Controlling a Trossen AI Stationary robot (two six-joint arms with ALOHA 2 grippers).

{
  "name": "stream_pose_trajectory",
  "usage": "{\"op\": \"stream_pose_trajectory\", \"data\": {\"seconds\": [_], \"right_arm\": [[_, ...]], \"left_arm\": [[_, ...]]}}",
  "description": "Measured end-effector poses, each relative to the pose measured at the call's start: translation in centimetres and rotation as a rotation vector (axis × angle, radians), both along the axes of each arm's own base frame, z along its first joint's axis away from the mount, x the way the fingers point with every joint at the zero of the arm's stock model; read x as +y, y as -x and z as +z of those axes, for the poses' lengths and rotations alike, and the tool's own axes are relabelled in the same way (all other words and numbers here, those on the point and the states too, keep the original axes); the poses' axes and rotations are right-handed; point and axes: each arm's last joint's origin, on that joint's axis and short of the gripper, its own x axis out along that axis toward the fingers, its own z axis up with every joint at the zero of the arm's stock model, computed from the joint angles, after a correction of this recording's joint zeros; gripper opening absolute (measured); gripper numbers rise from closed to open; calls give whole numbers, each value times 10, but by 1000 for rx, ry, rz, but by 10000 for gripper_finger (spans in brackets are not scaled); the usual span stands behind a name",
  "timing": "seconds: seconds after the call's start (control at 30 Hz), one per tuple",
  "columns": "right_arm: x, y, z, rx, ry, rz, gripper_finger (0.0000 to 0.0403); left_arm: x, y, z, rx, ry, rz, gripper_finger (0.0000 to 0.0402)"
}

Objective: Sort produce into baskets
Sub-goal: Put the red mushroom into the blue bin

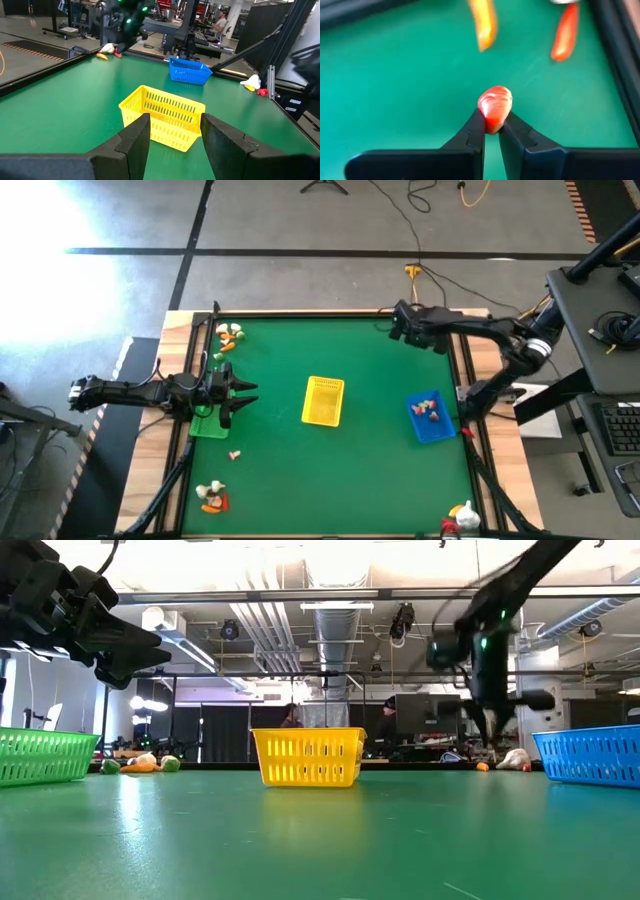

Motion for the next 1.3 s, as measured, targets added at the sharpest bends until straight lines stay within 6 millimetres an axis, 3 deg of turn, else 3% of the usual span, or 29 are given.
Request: {"op": "stream_pose_trajectory", "data": {"seconds": [0.1, 0.27, 0.4, 0.57, 0.77, 1.0, 1.3], "right_arm": [[40, -14, 24, -51, 29, 170, 30], [129, -22, 62, -238, 34, 425, 32], [186, -6, 76, -330, -38, 462, 32], [229, 19, 72, -263, -127, 415, 33], [238, 29, 50, -151, -159, 349, 33], [224, 39, 11, -46, -248, 259, 33], [208, 45, -12, -14, -248, 201, 45]], "left_arm": [[0, 0, 0, -1, 0, 0, 158], [0, 0, 0, 0, 0, 0, 158], [0, 0, 0, 0, 0, 0, 158], [0, 0, 0, 0, 0, 0, 158], [0, 0, 0, 0, 0, 0, 158], [0, 0, 0, 0, 0, 1, 158], [0, 0, 0, 0, 0, 0, 158]]}}
